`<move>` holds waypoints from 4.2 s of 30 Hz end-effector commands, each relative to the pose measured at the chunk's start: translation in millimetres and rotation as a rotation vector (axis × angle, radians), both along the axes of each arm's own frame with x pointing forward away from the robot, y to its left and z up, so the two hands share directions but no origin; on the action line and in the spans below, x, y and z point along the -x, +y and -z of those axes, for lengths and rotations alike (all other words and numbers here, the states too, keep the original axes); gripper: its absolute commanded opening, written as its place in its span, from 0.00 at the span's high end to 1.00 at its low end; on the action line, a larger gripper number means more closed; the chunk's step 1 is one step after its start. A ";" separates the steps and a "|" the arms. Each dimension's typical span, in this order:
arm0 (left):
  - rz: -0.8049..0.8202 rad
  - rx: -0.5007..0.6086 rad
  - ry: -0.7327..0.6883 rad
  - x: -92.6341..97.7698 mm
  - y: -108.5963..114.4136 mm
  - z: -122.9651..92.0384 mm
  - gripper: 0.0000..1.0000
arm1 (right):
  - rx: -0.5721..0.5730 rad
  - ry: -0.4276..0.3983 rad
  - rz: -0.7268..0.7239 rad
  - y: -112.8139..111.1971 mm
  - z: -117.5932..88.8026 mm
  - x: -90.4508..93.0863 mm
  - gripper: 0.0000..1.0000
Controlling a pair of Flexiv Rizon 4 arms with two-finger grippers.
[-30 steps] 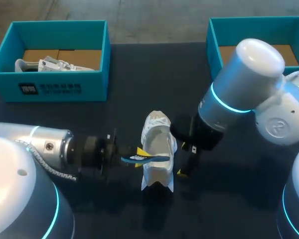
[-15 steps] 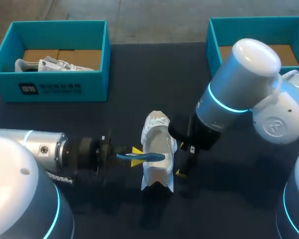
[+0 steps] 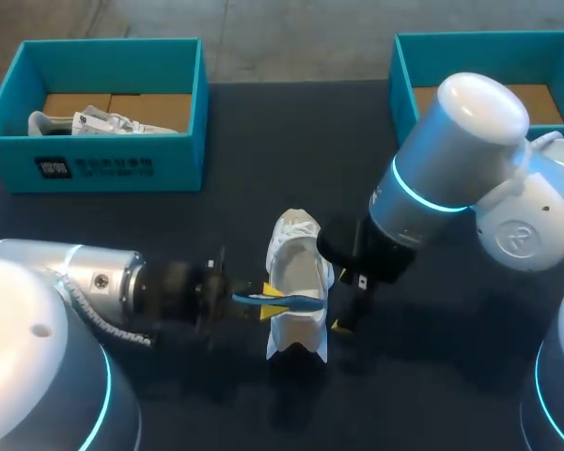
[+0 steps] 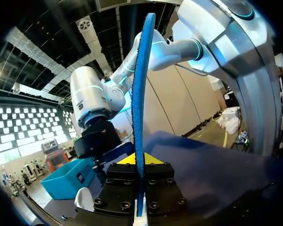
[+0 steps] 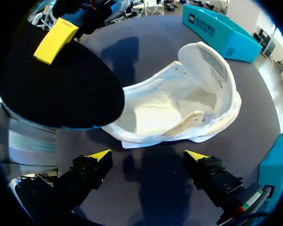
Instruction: Take the shoe out of the shoebox, open the shoe tongue, remove and reinsert the insole, then place the shoe into the shoebox
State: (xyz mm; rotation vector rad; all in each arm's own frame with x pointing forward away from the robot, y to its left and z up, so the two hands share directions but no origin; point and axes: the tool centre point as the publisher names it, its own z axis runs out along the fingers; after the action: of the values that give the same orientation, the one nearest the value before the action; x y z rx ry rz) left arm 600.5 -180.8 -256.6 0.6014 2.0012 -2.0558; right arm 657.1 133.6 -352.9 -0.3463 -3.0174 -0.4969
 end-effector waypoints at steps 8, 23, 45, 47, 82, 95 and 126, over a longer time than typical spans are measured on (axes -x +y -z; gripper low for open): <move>-0.013 -0.012 -0.025 -17.1 -21.9 19.6 1.00 | 0.003 -0.003 0.002 0.9 0.5 1.2 0.00; -0.048 -0.014 -0.020 -30.3 -21.1 30.8 1.00 | 0.003 -0.003 0.002 0.9 0.5 1.2 0.00; -0.036 -0.017 -0.041 -29.5 -20.7 30.1 1.00 | 0.003 -0.003 0.002 0.9 0.5 1.2 0.00; -0.032 -0.018 -0.041 -27.8 -17.8 28.4 1.00 | 0.003 -0.003 0.002 0.9 0.5 1.2 0.00; -0.062 -0.022 -0.041 -23.3 0.9 31.1 1.00 | 0.003 -0.003 0.002 0.9 0.5 1.2 0.00; -0.055 0.003 -0.036 -23.2 -7.2 30.3 1.00 | 0.003 -0.003 0.002 0.9 0.5 1.2 0.00; -0.114 -0.054 -0.078 -36.6 -6.8 54.3 1.00 | 0.003 -0.003 0.002 0.9 0.5 1.2 0.00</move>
State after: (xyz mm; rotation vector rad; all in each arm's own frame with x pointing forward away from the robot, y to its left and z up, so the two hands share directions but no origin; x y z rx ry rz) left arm 640.4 -186.2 -310.4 0.5617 2.0041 -1.9005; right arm 657.4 133.8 -352.8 -0.3461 -3.0166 -0.4967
